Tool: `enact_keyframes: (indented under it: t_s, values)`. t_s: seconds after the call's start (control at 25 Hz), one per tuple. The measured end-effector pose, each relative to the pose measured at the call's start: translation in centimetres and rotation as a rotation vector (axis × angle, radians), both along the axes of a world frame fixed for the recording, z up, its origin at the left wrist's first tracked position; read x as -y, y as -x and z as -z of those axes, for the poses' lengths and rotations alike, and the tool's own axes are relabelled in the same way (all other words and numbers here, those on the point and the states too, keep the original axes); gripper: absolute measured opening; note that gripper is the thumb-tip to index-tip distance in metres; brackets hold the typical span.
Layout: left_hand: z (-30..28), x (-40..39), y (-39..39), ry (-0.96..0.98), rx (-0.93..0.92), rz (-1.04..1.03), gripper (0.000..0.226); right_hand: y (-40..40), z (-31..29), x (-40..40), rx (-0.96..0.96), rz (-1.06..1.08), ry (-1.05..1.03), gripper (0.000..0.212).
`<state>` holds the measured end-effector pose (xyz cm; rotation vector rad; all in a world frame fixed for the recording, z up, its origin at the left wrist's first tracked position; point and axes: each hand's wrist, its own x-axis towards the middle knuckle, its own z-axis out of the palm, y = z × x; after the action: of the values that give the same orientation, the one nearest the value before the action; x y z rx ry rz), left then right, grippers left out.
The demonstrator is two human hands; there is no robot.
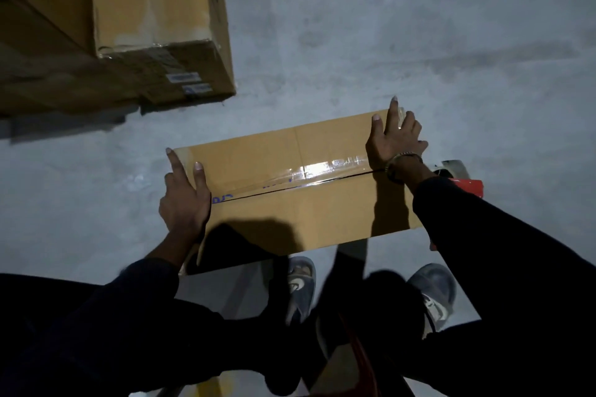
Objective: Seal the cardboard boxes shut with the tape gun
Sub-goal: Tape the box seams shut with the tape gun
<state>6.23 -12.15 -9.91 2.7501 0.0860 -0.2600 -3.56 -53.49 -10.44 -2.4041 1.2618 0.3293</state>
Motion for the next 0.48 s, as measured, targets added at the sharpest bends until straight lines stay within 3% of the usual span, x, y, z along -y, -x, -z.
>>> enact_keyframes:
  t_s: [0.08,0.2,0.28,0.4,0.48]
  values:
    - [-0.1,-1.3,2.1,0.045,-0.06,-0.022,0.066,0.3,0.3,-0.1,-0.002,-0.021,0.035,0.069]
    - [-0.1,-3.2,8.2,0.088,-0.237,-0.419,0.069,0.7,0.4,-0.7,0.036,-0.024,0.13,0.073]
    - [-0.3,-3.5,10.8,0.131,-0.307,-0.573,0.078,1.0,0.1,-3.1,0.054,-0.004,0.122,0.077]
    - [-0.5,-4.0,10.5,0.236,-0.314,-0.595,0.08,3.0,-0.2,-12.0,-0.01,-0.259,0.098,0.083]
    - [0.0,-4.3,9.3,0.335,-0.421,-0.678,0.099,4.7,-0.2,-18.6,-0.019,-0.431,0.068,0.084]
